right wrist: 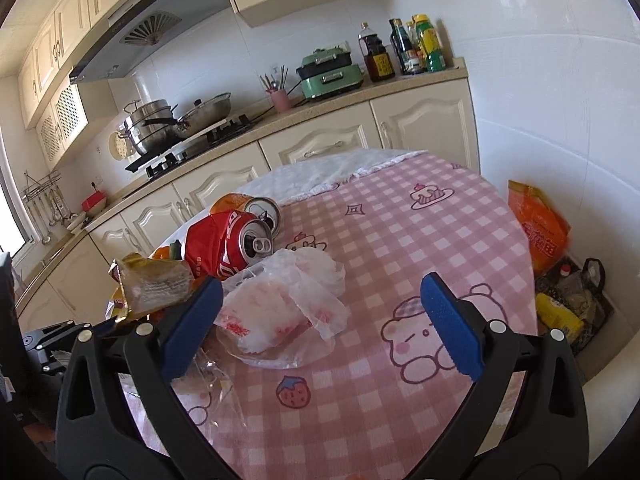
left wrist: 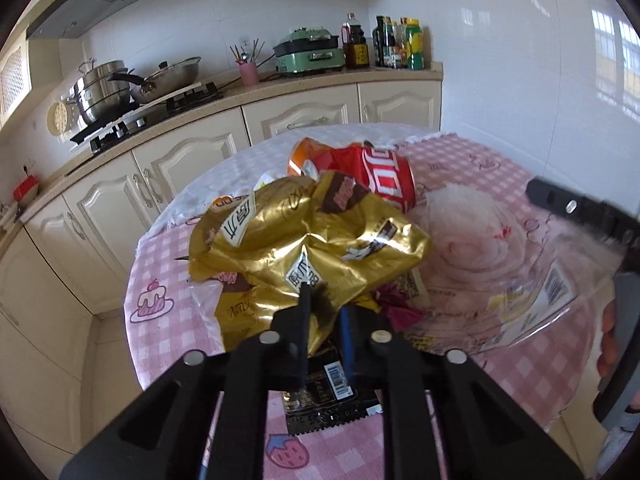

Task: Collect trash
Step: 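Grasp the gold snack wrapper with the left tool while the right tool grasps the clear plastic bag, then carry the gold wrapper and plastic bag with both tools over the blue bin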

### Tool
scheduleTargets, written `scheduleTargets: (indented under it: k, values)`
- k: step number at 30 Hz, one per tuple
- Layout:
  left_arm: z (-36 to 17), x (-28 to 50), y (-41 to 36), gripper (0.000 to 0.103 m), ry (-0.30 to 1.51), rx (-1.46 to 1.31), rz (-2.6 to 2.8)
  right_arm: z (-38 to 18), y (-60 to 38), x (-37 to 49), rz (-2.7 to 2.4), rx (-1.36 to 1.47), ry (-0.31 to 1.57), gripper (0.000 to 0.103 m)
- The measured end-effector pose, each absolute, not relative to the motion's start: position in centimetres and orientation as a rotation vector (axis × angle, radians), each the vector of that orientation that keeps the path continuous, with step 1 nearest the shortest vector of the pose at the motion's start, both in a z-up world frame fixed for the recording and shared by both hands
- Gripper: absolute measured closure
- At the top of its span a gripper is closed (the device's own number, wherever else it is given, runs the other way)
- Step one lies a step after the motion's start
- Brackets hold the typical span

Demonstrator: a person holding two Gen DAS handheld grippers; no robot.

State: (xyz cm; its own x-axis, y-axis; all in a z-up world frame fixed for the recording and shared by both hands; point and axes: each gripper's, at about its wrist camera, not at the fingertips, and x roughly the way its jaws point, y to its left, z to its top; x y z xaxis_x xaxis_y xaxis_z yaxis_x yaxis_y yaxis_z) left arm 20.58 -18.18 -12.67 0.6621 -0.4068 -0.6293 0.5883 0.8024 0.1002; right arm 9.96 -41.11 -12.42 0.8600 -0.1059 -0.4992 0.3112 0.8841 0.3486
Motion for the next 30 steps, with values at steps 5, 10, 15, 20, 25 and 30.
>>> scheduleTargets:
  k: [5,10,15,20,25,30]
  values:
    - [-11.0,20.8,-16.0,0.100,0.592,0.158,-0.566,-13.8,-41.5,12.5,-0.134,0.506,0.633,0.006]
    - [-9.7,20.0,-14.3,0.100,0.542,0.072,-0.558,-14.4,-41.2,14.3,-0.122,0.497,0.696,0.006]
    - [-8.8,19.0,-13.0,0.101,0.508,0.023,-0.577,-14.6,-41.2,15.1,-0.081,0.510,0.719,0.046]
    - [-8.2,18.1,-12.2,0.101,0.480,0.013,-0.579,-12.4,-40.3,13.9,-0.099,0.447,0.631,0.074]
    - [-7.3,17.3,-10.4,0.101,0.444,-0.042,-0.564,-8.7,-39.0,11.9,-0.142,0.366,0.488,0.082]
    - [-6.0,16.4,-7.9,0.101,0.392,-0.085,-0.531,-4.9,-37.0,10.8,-0.172,0.278,0.356,0.084]
